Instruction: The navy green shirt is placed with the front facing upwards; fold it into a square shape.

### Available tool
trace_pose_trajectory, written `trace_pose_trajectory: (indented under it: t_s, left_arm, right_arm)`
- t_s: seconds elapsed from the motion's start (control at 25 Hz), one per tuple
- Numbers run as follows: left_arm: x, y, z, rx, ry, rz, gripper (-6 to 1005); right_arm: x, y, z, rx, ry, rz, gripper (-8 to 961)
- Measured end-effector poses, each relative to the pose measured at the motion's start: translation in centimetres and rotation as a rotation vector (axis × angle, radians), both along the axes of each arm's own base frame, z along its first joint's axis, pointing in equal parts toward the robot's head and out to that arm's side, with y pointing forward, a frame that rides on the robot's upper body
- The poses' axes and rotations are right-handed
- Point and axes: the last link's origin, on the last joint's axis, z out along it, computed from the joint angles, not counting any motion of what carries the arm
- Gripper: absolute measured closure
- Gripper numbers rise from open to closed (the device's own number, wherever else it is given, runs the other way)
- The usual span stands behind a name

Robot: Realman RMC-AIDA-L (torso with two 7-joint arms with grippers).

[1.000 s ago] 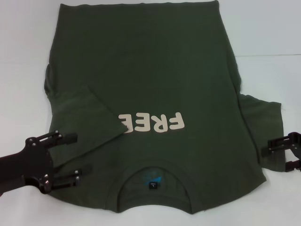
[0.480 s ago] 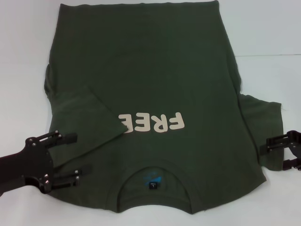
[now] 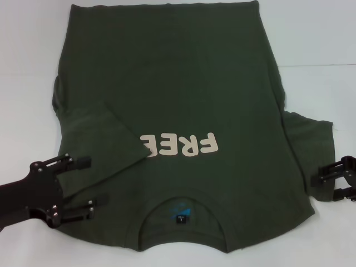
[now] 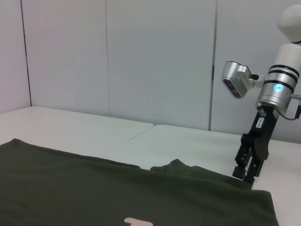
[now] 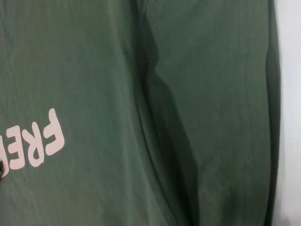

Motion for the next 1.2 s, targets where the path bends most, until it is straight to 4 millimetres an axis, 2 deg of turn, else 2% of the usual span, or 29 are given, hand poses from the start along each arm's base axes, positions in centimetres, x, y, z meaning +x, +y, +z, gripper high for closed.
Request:
trace_pose_trajectory:
  t_s: [0.36,1.12,1.2]
  left_arm:
    - [0.04,0.03,0.04,0.003,-0.003,-0.001,164]
    - [0.02,0.0,0.17,0.006,-0.007,-0.002,164]
    - [0.02,-0.01,0.18,0.006,-0.007,-0.002,164]
  right_arm:
    - [0.06,-0.08,0.06,-0.004,-0.003,-0.004,505]
    - [-0.08,-0.1,-0.1,-0.017,-0.005,0.002,528]
    - [-0.12,-0.09,-0.15,-0.017,-0.005,0.004,562]
